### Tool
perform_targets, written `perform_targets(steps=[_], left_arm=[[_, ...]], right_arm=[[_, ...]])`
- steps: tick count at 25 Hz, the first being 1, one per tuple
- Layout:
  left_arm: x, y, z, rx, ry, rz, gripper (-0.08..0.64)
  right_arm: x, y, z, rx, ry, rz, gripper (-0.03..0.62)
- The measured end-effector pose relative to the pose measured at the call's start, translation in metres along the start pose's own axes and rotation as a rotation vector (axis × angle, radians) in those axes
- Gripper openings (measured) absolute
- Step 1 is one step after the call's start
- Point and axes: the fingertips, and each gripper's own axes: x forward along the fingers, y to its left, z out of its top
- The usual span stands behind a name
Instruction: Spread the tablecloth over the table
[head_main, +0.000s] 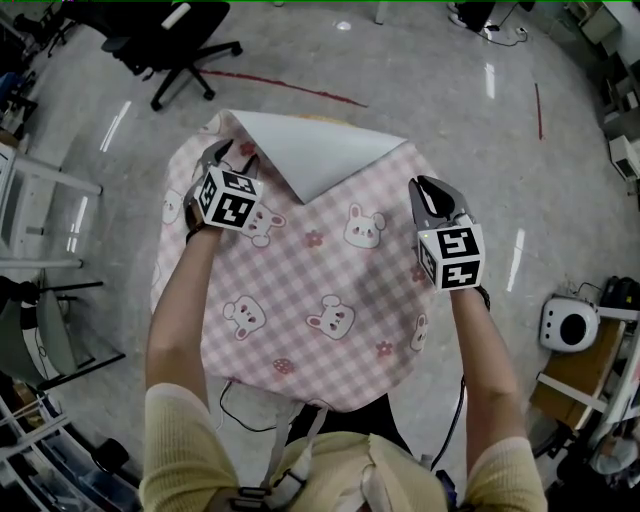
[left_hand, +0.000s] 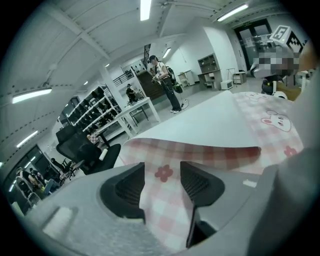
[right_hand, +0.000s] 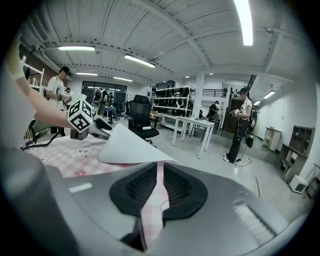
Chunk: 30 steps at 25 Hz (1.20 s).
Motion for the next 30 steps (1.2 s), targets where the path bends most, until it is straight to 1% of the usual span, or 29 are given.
perform_targets(steps=[4,10,13,17,22,26,30], left_arm=[[-0.005,-0.029,0.009,0.016,-0.017,-0.05,0.233],[-0.013,-0.066,0.021,0.04,-0.046,-0.108,0.227],[-0.015,-0.078,0.029,0.042,-0.064,-0.127,0.227],[-0.015,-0.082,0.043,0.03,-0.096,-0.13,0.225],[-0.012,-0.08,0.066,0.003,-0.135,-0.125,0.225],[-0.01,-0.077,0.087,0.002,-0.172,-0.114,0.225],[-0.008,-0.076,0.098,-0.002,-0.194,-0.112,0.225]], right_arm=[[-0.017,0.009,-0.003,0.027,-0.009,0.009,0.046],[-0.038,0.022,-0.008,0.082,-0.029,0.001,0.043],[-0.049,0.032,-0.009,0.086,-0.042,0.002,0.041],[-0.06,0.042,-0.014,0.088,-0.043,0.009,0.04],[-0.07,0.045,-0.021,0.106,-0.037,0.001,0.038],[-0.075,0.045,-0.021,0.104,-0.039,-0.01,0.038],[-0.078,0.042,-0.022,0.115,-0.041,-0.027,0.038]])
